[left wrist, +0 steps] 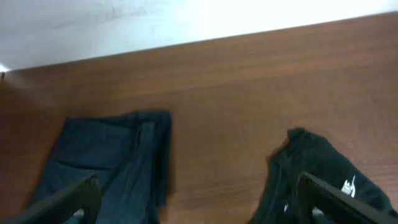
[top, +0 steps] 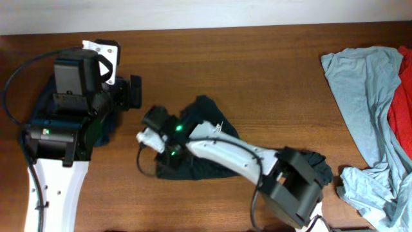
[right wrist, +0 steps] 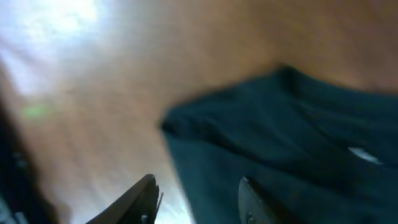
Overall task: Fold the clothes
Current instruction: 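Drag the dark shirt with the right gripper to the table center, then grasp the dark shirt edges with both grippers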
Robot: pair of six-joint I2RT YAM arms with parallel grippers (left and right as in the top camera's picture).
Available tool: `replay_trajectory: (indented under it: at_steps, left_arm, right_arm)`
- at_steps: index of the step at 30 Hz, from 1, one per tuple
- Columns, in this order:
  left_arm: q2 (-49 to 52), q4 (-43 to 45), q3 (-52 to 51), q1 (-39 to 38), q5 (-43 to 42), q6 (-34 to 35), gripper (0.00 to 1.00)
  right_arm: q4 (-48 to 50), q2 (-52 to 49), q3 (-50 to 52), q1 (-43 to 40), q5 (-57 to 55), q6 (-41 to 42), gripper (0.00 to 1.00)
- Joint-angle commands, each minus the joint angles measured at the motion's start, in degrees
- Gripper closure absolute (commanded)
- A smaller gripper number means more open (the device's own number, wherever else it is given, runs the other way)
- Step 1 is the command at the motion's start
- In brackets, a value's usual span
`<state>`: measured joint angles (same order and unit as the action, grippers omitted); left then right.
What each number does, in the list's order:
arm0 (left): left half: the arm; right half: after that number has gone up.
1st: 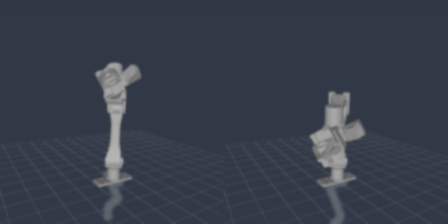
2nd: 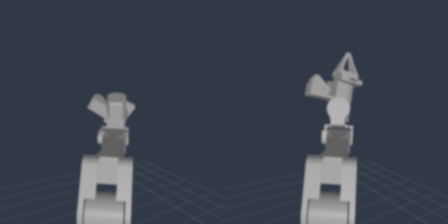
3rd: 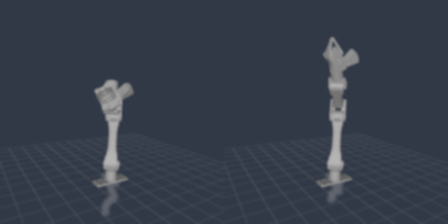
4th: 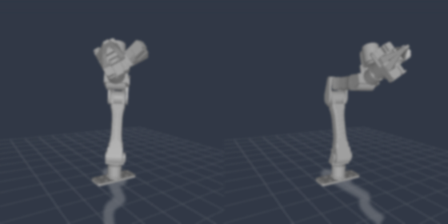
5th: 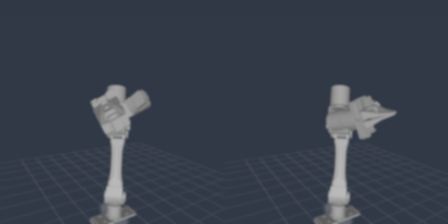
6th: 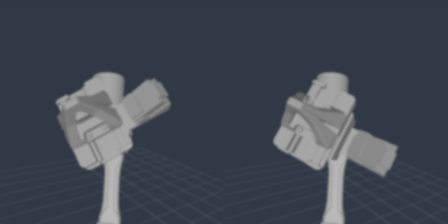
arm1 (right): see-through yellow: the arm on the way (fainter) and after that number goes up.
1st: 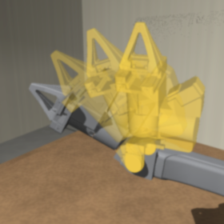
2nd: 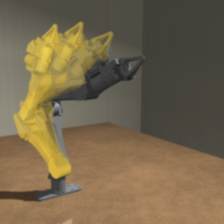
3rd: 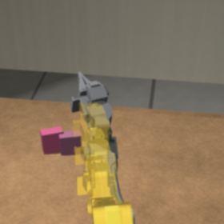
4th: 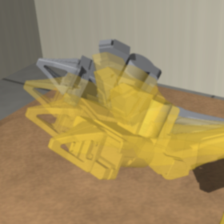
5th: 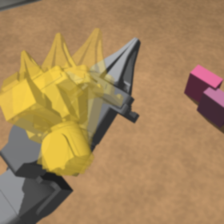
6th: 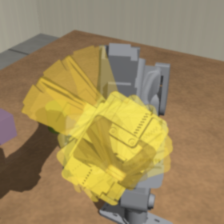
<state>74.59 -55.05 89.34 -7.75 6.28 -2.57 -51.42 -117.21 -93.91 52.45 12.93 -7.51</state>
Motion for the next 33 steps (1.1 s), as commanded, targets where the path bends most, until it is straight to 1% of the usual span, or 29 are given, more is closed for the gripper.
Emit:
replay_trajectory:
  at_steps: [1, 3, 4, 6, 8, 9, 10, 11, 12, 14, 15, 17, 19, 20, 24, 27, 30, 33]
  left_arm:
    - [3.15, -2.38, 1.25, 0.04, 0.33, 0.13, 0.01]
    - [5.25, -3.65, 1.25, 0.04, -2.36, 0.42, 0.01]
    - [7.56, -4.04, 1.25, 0.02, -5.86, 0.42, 0.01]
    - [10.4, -4.2, 1.25, 0.02, -9.16, 0.39, 0.02]
    - [15.56, -4.15, 1.25, 0.02, -13.66, 0.37, 0.11]
    - [17.55, -4.13, 1.25, -0.02, -15.19, 0.35, 0.17]
    - [19.76, -4.13, 1.25, -0.04, -16.79, -0.35, 0.21]
    - [21.73, -4.15, 1.25, -0.13, -18.25, -1.42, 0.3]
    - [24.65, -4.09, 1.25, -0.2, -19.61, -2.29, 0.34]
    - [29.7, -3.54, 1.25, -0.9, -19.67, -2.58, 0.34]
    - [30.82, -3.45, 1.25, -1.16, -20.06, -3.3, 0.33]
    - [34.47, -2.51, 1.25, -2.21, -21.09, -6.36, 0.32]
    - [38.01, -1.25, 1.25, -3.8, -21.75, -10.36, 0.25]
    - [39.23, -0.81, 1.25, -4.46, -21.75, -11.82, 0.24]
    - [42.86, 1.6, 1.25, -7.37, -21.77, -16.57, 0.2]
    - [45.46, 6.32, 1.25, -9.92, -21.38, -21.29, 0.19]
    - [48.0, 8.57, 1.25, -10.86, -20.04, -21.77, 0.2]
    - [49.79, 8.37, 1.25, -10.84, -20.0, -21.77, 0.32]
  right_arm:
    - [-2.1, 6.25, -0.09, -7.1, -9.29, 5.55, 0.48]
    - [-3.41, 7.48, -0.09, -10.84, -10.25, 8.5, 0.43]
    - [-4.87, 8.61, -0.09, -15.78, -10.19, 12.13, 0.4]
    - [-6.14, 9.25, -0.09, -20.85, -10.16, 15.5, 0.38]
    - [-8.11, 9.51, -0.09, -28.33, -7.43, 18.16, 0.34]
    - [-9.05, 9.49, -0.09, -31.43, -5.05, 18.16, 0.34]
    - [-10.1, 9.49, -0.07, -34.45, -2.51, 18.14, 0.34]
    - [-10.84, 9.49, -0.07, -36.35, -1.2, 18.14, 0.33]
    - [-12.17, 9.49, -0.07, -39.65, 0.72, 18.14, 0.33]
    - [-14.58, 9.49, -0.07, -45.0, 2.36, 18.14, 0.32]
    - [-15.32, 9.49, -0.07, -46.27, 2.43, 18.14, 0.32]
    - [-17.2, 9.49, -0.07, -49.55, 2.36, 18.1, 0.31]
    - [-18.75, 9.49, -0.07, -52.48, 2.32, 18.05, 0.3]
    - [-19.15, 9.49, -0.04, -53.42, 2.32, 18.05, 0.29]
    - [-19.56, 9.49, -0.04, -55.17, 2.27, 18.05, 0.28]
    - [-19.56, 9.42, -0.04, -54.9, 2.32, 17.88, 0.26]
    - [-19.91, 9.35, 0.0, -54.66, 2.32, 17.88, 0.26]
    - [-20.22, 9.35, 0.0, -54.73, 2.29, 17.88, 0.26]
